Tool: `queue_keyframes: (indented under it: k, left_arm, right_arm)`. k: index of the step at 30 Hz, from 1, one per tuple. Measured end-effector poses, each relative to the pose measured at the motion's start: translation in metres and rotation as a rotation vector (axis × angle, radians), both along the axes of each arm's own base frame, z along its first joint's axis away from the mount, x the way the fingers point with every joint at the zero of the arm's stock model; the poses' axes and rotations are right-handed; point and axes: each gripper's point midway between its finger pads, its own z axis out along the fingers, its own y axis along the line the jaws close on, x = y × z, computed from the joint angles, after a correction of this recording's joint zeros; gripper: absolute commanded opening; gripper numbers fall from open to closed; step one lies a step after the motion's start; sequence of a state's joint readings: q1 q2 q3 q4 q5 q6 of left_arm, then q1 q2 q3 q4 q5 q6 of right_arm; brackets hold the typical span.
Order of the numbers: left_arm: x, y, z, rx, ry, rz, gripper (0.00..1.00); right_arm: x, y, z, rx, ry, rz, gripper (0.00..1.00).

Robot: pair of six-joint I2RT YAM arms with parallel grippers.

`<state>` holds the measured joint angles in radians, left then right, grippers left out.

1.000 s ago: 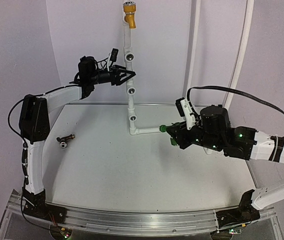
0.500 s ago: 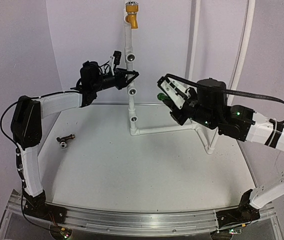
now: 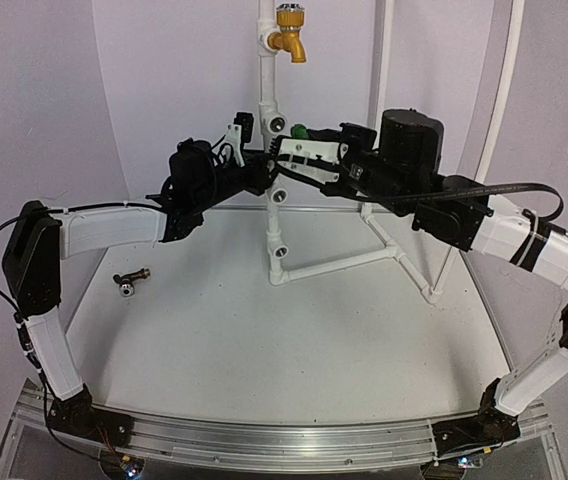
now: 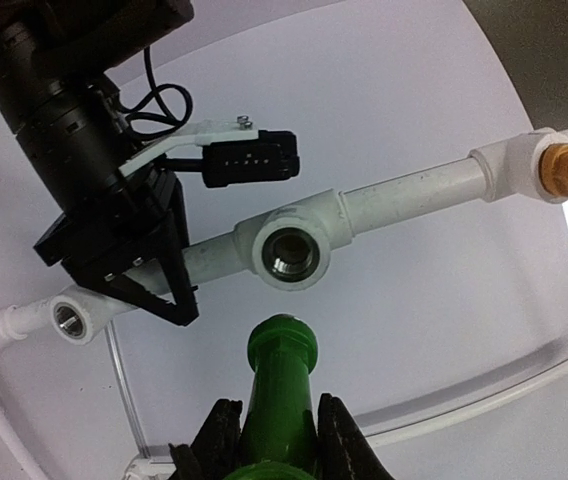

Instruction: Install the water faucets

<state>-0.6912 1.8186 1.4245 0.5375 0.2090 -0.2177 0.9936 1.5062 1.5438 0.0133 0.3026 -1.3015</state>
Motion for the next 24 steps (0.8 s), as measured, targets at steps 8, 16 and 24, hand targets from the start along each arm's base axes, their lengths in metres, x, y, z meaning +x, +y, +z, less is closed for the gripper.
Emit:
queue_keyframes:
  k: [8,16,24]
  left_arm:
    - [0.000,0.001,0.000,-0.016,0.012,0.049,0.00]
    - [-0.002,0.003,-0.001,-0.031,0.031,0.090,0.00]
    - [-0.003,0.002,-0.002,-0.036,0.039,0.093,0.00]
  right_arm:
    - [-0.003,0.008,0.020,-0.052,-0.031,0.043,0.00]
    - [0.004,0.022,0.005,-0.105,-0.023,0.060,0.00]
    - [0.013,0.036,-0.004,-0.132,-0.055,0.060,0.00]
